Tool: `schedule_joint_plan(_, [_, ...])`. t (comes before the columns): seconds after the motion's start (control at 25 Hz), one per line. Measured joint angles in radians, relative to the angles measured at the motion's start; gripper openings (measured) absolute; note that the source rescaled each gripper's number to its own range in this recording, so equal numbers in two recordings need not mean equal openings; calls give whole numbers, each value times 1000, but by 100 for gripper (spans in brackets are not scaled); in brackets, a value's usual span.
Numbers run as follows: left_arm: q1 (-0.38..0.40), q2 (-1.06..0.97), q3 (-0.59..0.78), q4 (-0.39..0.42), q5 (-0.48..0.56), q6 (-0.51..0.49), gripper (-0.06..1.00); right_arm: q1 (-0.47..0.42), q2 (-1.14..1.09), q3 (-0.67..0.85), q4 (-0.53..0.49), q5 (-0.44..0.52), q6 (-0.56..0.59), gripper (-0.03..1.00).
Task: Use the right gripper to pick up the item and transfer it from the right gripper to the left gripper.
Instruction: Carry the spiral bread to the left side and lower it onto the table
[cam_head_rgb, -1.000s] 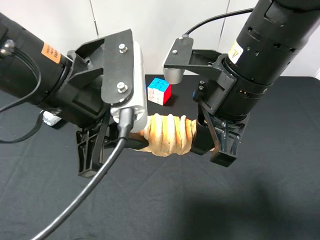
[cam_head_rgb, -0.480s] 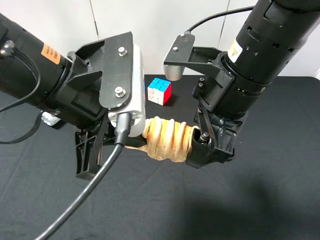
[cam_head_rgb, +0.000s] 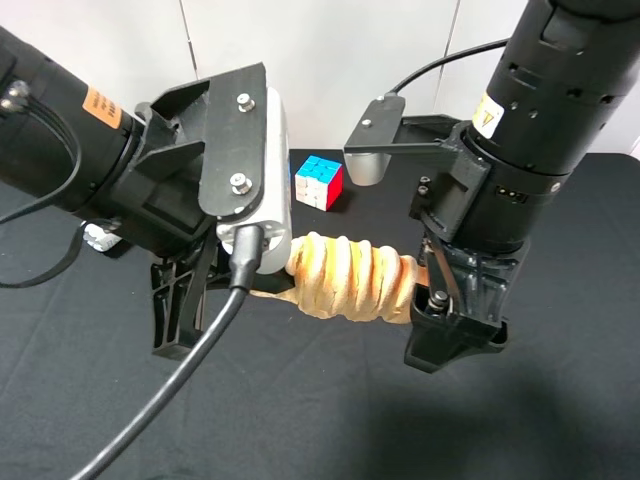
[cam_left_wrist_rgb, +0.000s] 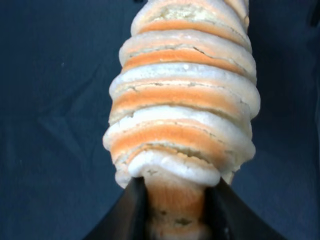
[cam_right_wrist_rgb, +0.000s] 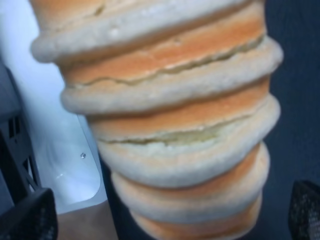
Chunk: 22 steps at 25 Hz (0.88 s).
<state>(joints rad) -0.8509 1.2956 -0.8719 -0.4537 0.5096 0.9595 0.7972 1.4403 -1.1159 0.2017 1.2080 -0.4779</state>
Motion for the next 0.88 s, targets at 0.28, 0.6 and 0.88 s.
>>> schedule_joint_plan(0.28, [0, 0, 0, 0, -3, 0, 6, 0, -104, 0, -22, 2, 102, 100])
schedule_joint_plan(0.6, [0, 0, 0, 0, -17, 0, 5, 0, -299, 0, -33, 5, 228, 100])
schedule_joint_plan(0.88, [0, 0, 0, 0, -17, 0, 5, 0, -493, 22, -82, 4, 291, 100])
